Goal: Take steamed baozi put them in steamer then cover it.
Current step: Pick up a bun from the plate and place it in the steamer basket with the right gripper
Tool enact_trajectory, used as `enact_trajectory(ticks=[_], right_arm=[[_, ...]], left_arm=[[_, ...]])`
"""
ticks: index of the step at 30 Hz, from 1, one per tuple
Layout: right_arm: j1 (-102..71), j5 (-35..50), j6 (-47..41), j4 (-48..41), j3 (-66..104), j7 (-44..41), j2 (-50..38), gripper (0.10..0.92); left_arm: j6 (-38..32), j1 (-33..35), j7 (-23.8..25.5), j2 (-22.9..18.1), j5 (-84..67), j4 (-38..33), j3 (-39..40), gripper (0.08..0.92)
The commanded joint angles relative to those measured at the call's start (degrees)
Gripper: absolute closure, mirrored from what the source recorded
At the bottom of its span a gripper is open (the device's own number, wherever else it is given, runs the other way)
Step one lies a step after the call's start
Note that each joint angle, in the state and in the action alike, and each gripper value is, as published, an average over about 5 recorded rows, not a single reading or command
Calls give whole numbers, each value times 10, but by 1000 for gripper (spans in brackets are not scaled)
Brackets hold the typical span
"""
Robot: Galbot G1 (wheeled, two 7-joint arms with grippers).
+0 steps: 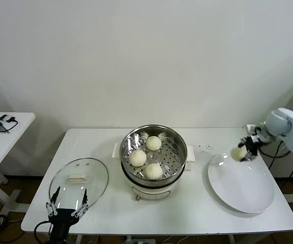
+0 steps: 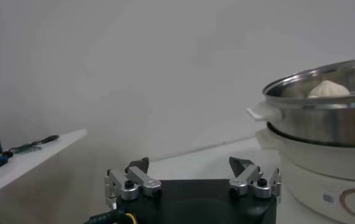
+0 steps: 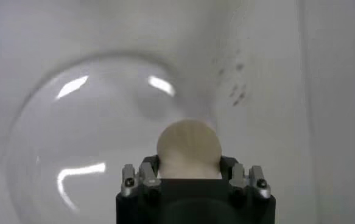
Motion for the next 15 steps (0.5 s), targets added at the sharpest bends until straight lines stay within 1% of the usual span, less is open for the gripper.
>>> enact_trajectory(ticks=[1,5,7,15], right_arm=[[265,261,-61,37,-211,31,121,380],[290,336,-85,50,-251,59,178,378],[296,358,-95,61,-272,72,200,378],[274,382,-128,110,-340,123,257,381]], left_arm=[[-2,-4,1,3,1,5,14,177],[-1,-6,2,6,0,5,21,177],[-1,-6,2,8,0,5,23,177],[-1,-5,4,13,-1,6,32,177]])
